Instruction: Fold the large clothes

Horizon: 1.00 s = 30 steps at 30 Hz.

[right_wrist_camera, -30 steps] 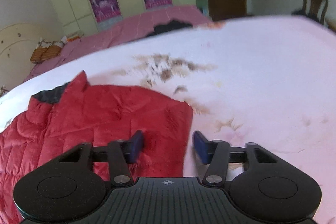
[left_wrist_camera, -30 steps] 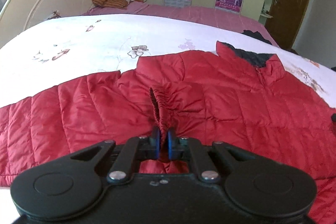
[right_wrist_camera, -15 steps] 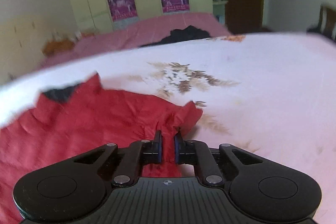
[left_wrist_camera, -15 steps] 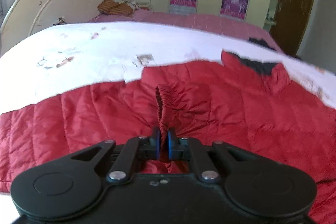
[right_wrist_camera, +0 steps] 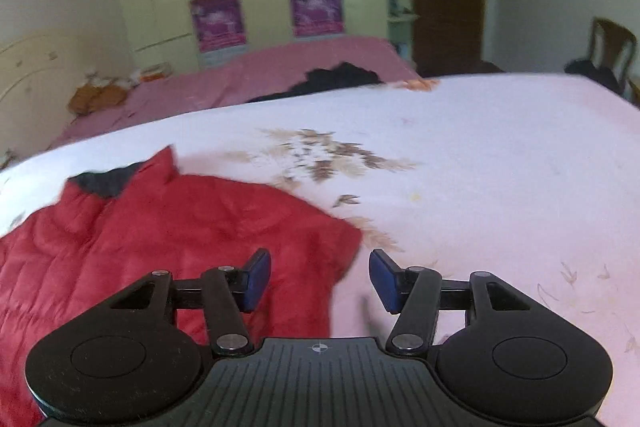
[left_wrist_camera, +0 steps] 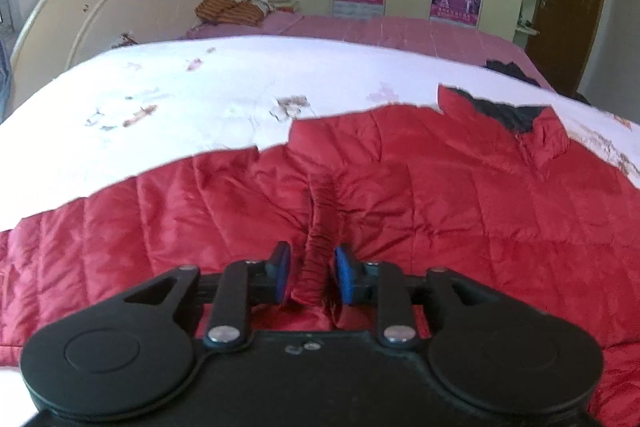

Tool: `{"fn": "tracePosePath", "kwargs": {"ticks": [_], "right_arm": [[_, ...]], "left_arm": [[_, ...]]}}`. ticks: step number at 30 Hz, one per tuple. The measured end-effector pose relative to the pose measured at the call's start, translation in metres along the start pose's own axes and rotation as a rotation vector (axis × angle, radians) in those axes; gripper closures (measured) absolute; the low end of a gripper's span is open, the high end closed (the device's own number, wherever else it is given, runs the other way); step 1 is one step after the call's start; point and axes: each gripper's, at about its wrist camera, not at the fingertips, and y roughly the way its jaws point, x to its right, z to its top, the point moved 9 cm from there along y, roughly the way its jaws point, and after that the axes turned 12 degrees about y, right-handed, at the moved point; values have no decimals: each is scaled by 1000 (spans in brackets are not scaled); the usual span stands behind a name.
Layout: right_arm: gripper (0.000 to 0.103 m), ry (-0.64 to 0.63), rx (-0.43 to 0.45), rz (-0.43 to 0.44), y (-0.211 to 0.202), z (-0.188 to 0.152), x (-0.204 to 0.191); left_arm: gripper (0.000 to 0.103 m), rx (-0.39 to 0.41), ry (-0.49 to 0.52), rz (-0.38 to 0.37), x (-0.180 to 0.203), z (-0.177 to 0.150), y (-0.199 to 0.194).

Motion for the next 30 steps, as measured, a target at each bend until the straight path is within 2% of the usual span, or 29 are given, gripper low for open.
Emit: {"fn": "tracePosePath", "kwargs": {"ticks": [3,7,9,11,13,17,22,25,28,30], "right_arm": [[48,-26,-23,34,-14,-18,-10],[48,-72,-39,59,-29,-44,-22],[51,-107,-51,62,-31,-56,-27],[65,-139,-78,32,-26,-68,-24],[68,-125,-116,-7,-17,-79,-11],[68,-51,-135,-14,-19,-79,4],[68,-57,-134,-24,-19,-84,11],[68,-9,-139,-46,-22,-82,19],[68,-91,-156,-76,-24,-86,16],[68,-98,-158,-85,-28,-77,11]], "left_arm": [[78,48,15,17,1,4,-16],[77,81,67,-6,18,6,-25],[76,61,96,-21,28,1,-19],[74,-4,125,-40,36,-9,-3],[75,-36,139,-49,39,-16,9],[75,-37,148,-40,41,-17,11],[75,-39,165,-33,43,-18,13],[75,-57,159,-35,42,-17,13],[75,-73,165,-28,43,-16,12],[75,-81,175,-18,44,-16,11]]}}
